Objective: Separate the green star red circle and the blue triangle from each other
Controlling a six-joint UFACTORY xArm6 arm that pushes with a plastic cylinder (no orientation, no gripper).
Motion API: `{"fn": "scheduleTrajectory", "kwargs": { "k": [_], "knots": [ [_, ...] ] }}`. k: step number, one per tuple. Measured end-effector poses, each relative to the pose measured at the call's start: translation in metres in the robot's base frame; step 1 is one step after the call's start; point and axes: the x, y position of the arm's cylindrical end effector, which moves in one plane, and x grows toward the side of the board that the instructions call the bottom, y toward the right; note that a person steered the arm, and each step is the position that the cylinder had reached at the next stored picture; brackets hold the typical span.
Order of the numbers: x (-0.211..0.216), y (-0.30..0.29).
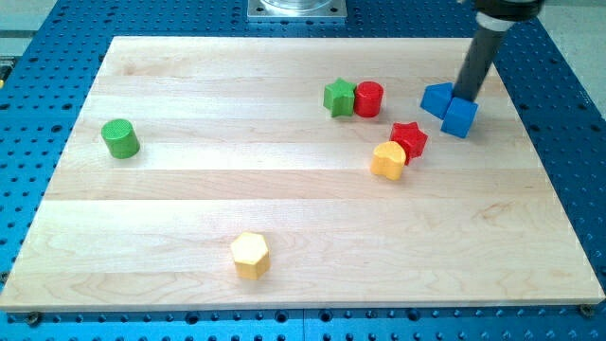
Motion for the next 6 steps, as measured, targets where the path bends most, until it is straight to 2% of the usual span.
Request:
{"fn": "scheduleTrajectory", "kwargs": {
  "k": [1,2,3,4,5,6],
  "knots": [
    [0.005,0.02],
    [-0.005,-0.066],
    [-0.026,-0.004],
    [-0.049,-0.023],
    [-0.039,-0.126],
    [-0.026,-0.193]
  ]
}}
